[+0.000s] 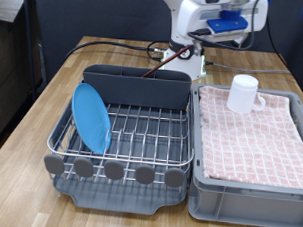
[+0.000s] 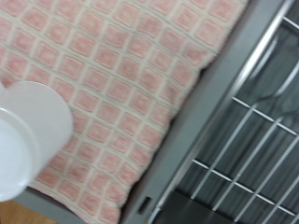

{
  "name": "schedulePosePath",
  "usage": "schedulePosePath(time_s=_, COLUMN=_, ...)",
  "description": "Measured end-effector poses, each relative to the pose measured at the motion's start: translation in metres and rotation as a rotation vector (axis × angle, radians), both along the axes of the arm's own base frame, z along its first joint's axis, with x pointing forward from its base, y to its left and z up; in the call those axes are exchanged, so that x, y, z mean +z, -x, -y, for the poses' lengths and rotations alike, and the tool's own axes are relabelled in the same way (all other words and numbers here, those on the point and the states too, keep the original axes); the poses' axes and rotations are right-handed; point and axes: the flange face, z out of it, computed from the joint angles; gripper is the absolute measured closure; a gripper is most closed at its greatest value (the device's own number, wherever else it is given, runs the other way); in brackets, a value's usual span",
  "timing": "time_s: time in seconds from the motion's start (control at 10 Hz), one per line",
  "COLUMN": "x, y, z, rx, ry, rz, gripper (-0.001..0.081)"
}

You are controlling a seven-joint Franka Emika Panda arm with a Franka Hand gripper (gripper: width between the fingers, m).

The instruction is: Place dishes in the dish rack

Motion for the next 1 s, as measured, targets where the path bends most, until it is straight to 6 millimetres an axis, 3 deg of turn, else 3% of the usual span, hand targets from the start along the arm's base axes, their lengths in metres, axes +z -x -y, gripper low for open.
schedulePosePath(time_s=0.5, x=0.001, y=0.030, z=-0.088, rx=0.107, ry=-0.044, rz=-0.001, gripper=0.0003)
schedulePosePath(time_s=1.0, x=-0.002, y=0.039, z=-0.105, rx=0.165, ry=-0.035, rz=-0.018, gripper=0.0003)
